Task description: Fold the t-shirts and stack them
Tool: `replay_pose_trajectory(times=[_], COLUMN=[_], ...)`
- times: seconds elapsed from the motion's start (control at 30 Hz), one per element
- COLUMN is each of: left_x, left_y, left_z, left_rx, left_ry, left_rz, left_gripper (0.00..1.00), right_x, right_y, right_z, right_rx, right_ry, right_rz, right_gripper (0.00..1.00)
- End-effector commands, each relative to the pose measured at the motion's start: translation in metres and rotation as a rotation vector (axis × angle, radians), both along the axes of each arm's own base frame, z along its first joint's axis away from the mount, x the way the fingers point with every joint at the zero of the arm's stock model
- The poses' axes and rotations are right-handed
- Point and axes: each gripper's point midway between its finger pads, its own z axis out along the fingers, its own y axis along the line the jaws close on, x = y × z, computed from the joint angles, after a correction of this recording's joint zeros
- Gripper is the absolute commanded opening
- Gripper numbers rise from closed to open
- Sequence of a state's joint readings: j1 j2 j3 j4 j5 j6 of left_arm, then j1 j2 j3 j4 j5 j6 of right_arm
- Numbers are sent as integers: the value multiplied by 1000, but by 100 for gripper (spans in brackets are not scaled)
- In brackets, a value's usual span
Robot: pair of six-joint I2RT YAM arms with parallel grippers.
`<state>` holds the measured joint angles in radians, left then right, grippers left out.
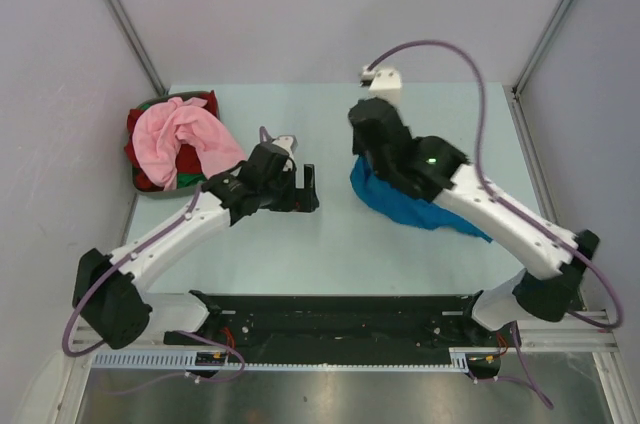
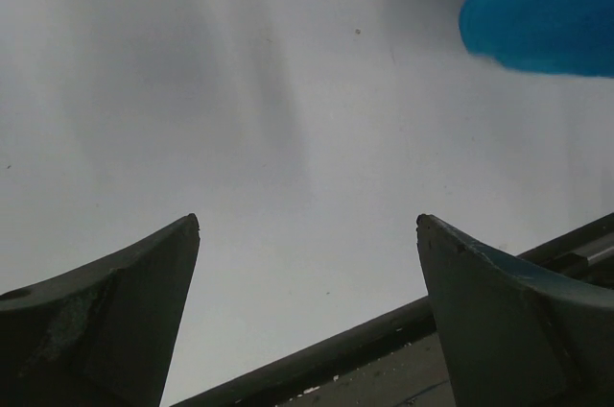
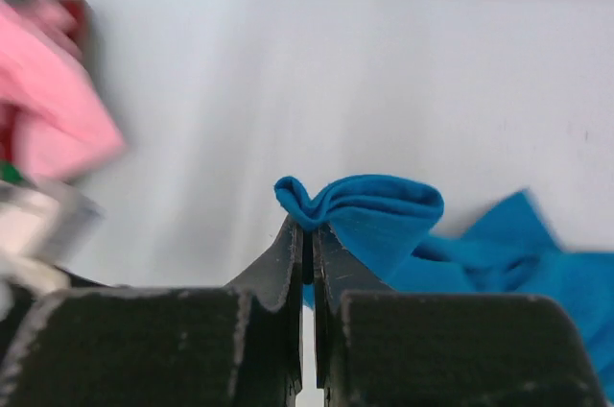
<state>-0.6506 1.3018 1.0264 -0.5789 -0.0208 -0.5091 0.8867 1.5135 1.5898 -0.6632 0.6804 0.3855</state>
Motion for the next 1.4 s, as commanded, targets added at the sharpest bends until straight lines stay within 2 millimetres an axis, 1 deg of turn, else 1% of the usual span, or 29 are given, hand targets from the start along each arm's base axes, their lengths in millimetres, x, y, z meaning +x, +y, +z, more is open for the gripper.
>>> replay_pose_trajectory(times=[0.0, 0.07, 0.13, 0.23, 0.3, 0.37, 0.43, 0.5, 0.53, 0.57, 0.6, 0.63, 0.67, 0.8, 0.83, 0.93, 0.97, 1.0, 1.03, 1.07, 1.1, 1.13, 1.17, 1.2, 1.23, 1.27, 1.3, 1.33, 1.37], left_x=[-6, -9, -10, -13, -13, -14, -18, -21, -22, -24, -25, -26, -26, -25, -24, -15, -9, -10, -6, 2, 7, 10, 22, 29, 31, 45, 53, 67, 74], left_y=[12, 15, 16, 20, 20, 17, 14, 13, 13, 13, 13, 14, 16, 16, 15, 6, 2, -7, -14, -22, -29, -39, -51, -60, -68, -83, -92, -103, -108], left_z=[31, 41, 47, 56, 60, 62, 60, 54, 54, 47, 45, 42, 38, 26, 23, 19, 11, 11, 10, 4, 4, 3, 19, 3, 1, 23, 2, 21, 19], left_rx=[-31, -49, -62, -73, -84, -94, -108, -118, -127, -130, -132, -129, -117, -87, -82, -93, -76, -94, -104, -96, -102, -106, -120, -87, -73, -92, -52, -47, -29], left_ry=[-67, -91, -107, -128, -138, -136, -118, -102, -103, -95, -96, -97, -95, -70, -64, -78, -58, -38, -34, -11, -7, 5, -29, 10, 31, -8, 38, 0, -1], left_rz=[49, 52, 53, 57, 61, 51, 34, 32, 30, 28, 25, 26, 29, 23, 20, 8, 5, -28, -44, -53, -64, -85, -107, -118, -137, -161, -169, -174, -176], left_gripper=[100, 100, 100, 100, 100, 100, 100, 100, 100, 100, 100, 100, 100, 100, 100, 100, 100, 100, 100, 100, 99, 98, 95, 94, 92, 88, 86, 85, 84], right_x=[-39, -50, -59, -73, -78, -78, -78, -73, -69, -68, -68, -71, -72, -63, -61, -59, -55, -54, -53, -52, -50, -51, -51, -51, -53, -53, -55, -56, -58], right_y=[-72, -102, -127, -158, -169, -178, -192, -220, -222, -240, -242, -245, -245, -218, -208, -186, -180, -176, -171, -169, -167, -166, -166, -164, -165, -167, -167, -168, -171], right_z=[144, 166, 172, 173, 172, 168, 143, 111, 78, 63, 50, 45, 34, 39, 36, 21, 12, 0, -8, -16, -22, -34, -38, -39, -49, -51, -53, -58, -60], right_rx=[62, 59, 47, 78, 102, 80, 2, -67, -107, -110, -90, -70, -77, 37, 50, 52, 30, 12, -1, -8, -7, -20, -15, 4, -5, -5, 0, -6, -12], right_ry=[-227, -274, -296, -321, -329, -311, -247, -173, -91, -55, -33, -33, -19, -35, -13, 46, 70, 98, 116, 133, 140, 160, 163, 155, 170, 169, 168, 176, 179], right_rz=[-107, -182, -247, -308, -318, -344, -407, -516, -518, -586, -609, -617, -615, -485, -434, -355, -348, -337, -328, -333, -335, -334, -333, -333, -332, -340, -338, -340, -346], right_gripper=[0, 0, 0, 0, 0, 0, 0, 0, 1, 19, 43, 82, 99, 100, 100, 100, 100, 100, 100, 100, 100, 100, 100, 100, 100, 100, 100, 100, 100])
